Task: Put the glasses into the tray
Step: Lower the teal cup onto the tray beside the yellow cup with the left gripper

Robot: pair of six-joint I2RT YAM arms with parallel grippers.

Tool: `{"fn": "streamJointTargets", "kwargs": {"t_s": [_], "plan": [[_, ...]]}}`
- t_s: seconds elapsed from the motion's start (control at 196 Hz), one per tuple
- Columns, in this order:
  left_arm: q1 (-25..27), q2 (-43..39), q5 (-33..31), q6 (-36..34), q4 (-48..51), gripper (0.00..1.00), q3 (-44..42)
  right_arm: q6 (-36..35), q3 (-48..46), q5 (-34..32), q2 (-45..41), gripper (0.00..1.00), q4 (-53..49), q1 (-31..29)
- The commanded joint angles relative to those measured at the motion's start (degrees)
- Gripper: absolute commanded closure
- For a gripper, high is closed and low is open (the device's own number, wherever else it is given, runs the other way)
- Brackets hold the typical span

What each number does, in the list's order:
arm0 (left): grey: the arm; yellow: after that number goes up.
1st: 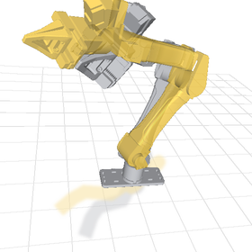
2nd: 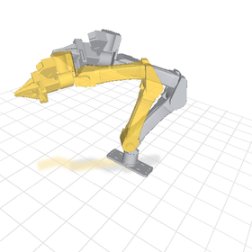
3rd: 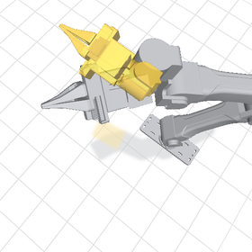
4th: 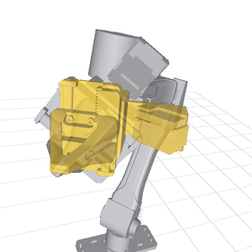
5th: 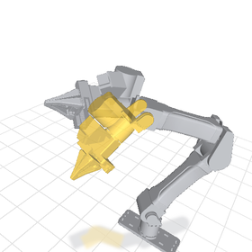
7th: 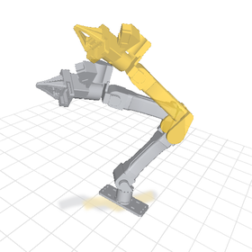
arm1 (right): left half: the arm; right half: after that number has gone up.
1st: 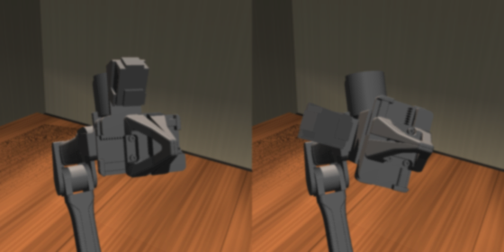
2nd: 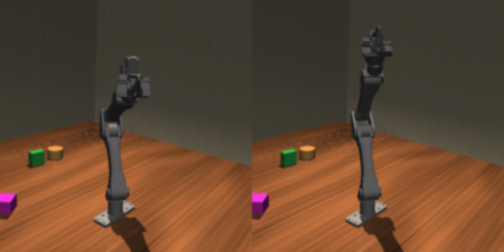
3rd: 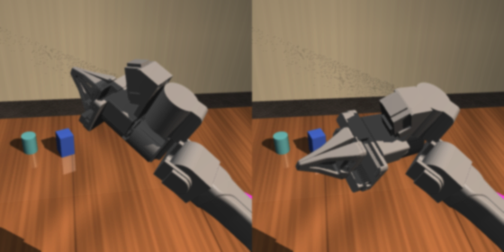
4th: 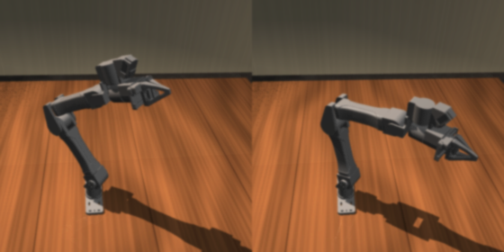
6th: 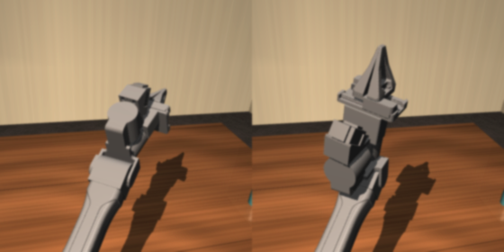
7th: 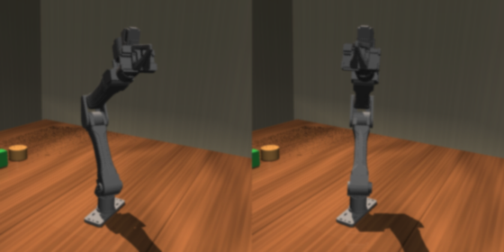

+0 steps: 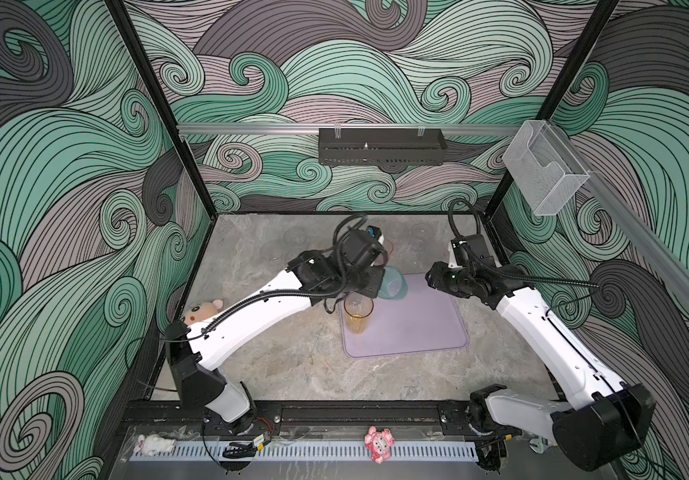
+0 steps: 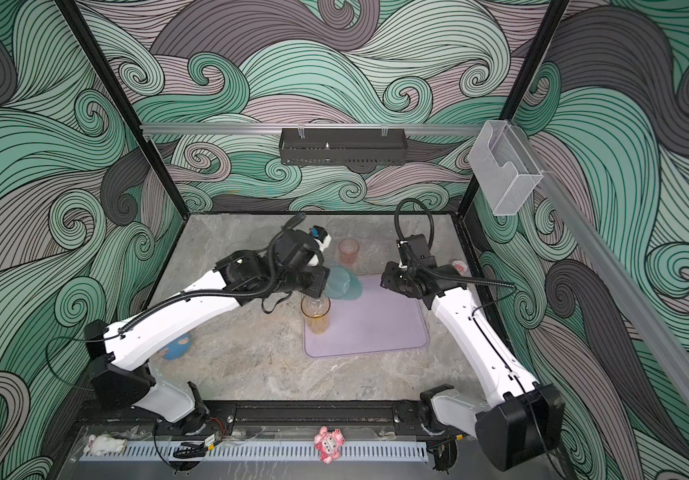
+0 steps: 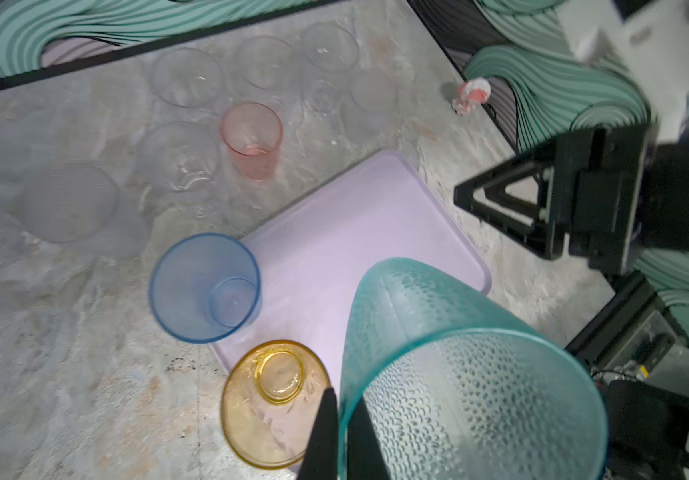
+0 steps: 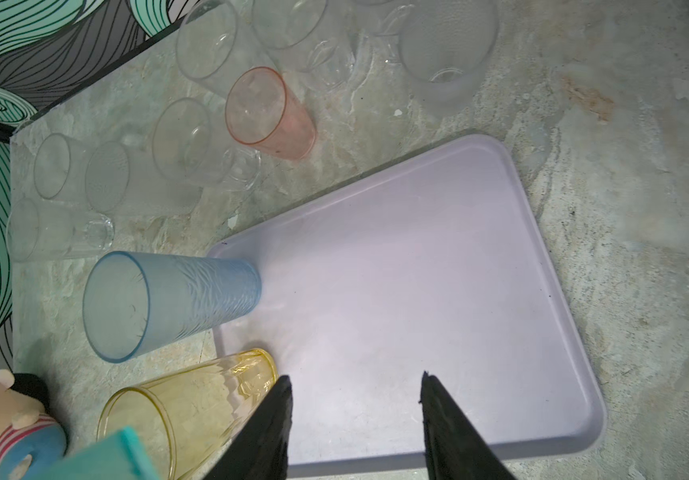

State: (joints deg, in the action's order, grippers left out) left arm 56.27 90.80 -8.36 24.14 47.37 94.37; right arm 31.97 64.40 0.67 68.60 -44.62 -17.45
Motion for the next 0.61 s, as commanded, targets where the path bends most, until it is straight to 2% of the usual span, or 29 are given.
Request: {"fn": "streamJointTargets", "kwargs": {"t_s": [0.0,0.219,0.607], "plan": [[2.2,2.9,0.1,-1.6,2.6,1.0,1.2,0.3,-1.1,0.3,-1.7,0.49,-0.9,1.6],[3.9,7.9,3.1,-1.2,7.7,1.0,-0.2,0.1,-3.9,0.9,-2.3,0.49,-0.3,2.6],[4.9,8.6,-0.9,-1.0,7.5,1.0,-9.1,1.0,-5.6,3.1,-1.9,0.5,2.0,2.5]]}}
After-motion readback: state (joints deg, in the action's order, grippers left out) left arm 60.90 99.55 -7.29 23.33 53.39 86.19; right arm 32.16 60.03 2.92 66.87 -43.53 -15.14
